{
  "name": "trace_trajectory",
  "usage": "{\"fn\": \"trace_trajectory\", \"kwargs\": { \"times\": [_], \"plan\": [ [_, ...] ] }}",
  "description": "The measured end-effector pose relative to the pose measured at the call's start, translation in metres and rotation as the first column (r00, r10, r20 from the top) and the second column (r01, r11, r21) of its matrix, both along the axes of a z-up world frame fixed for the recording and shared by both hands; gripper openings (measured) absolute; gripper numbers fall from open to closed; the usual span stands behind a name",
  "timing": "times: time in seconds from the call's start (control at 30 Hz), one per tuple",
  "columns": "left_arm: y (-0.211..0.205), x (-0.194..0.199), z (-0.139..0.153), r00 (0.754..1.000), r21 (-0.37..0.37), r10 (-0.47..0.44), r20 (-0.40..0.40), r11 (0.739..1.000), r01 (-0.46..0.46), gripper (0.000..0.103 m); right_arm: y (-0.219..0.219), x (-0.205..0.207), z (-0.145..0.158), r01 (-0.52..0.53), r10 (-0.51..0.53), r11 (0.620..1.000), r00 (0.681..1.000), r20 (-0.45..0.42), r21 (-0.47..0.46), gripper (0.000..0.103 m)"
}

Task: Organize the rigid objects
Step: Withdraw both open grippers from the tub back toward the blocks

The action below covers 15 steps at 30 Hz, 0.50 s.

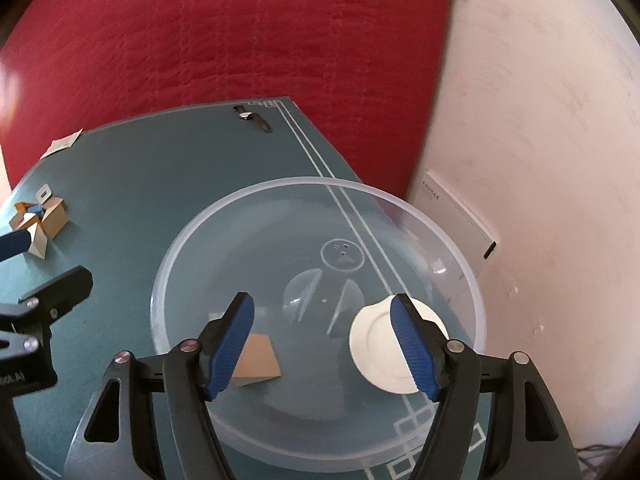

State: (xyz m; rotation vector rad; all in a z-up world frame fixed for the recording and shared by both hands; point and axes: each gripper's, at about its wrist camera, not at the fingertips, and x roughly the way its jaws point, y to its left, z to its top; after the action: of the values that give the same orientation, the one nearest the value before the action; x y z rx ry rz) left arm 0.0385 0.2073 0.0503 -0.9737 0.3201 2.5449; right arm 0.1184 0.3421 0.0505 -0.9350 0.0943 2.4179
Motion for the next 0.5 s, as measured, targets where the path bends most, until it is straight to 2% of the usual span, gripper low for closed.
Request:
{"fn": "trace_trajectory", "kwargs": {
  "times": [0.5],
  "plan": [
    [-0.044, -0.005, -0.001, 0.995, 0.034, 0.098, -0.005, 0.995, -0.097, 0.102, -0.045, -0.022, 0.011, -0.092, 0.092, 0.995, 0.996, 0.011, 0.038, 0.072]
  ]
}}
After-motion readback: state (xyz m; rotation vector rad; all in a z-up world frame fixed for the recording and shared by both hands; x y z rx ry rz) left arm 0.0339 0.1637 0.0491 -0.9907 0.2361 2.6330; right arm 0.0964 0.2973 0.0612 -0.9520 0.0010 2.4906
